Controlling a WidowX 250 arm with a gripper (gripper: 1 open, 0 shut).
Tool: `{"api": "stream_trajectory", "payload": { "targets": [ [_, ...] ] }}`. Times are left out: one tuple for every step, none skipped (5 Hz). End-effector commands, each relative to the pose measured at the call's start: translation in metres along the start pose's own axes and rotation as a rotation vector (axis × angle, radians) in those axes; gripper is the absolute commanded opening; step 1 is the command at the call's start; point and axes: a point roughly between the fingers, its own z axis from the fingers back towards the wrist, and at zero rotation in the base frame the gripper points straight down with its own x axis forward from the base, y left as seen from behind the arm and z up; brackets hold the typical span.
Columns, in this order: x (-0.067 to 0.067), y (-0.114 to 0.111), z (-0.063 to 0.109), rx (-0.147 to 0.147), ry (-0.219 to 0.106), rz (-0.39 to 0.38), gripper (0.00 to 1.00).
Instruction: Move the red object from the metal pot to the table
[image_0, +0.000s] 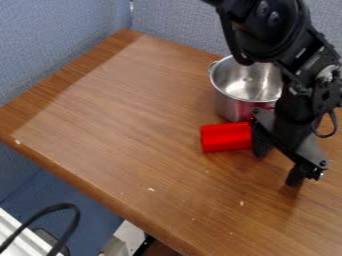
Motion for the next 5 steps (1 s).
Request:
{"api": "stream_trajectory", "payload": {
  "targets": [
    [0.014,0.018,0.020,0.024,-0.075,0.029,1.00],
    [0.015,0.025,0.019,0.045,-0.079,0.035,1.00],
    [0.015,0.031,0.019,0.061,-0.078,0.033,1.00],
    [0.014,0.034,0.022,0.069,-0.073,0.018,1.00],
    [0.013,0.037,0.026,0.076,-0.070,-0.001,1.00]
  ]
}}
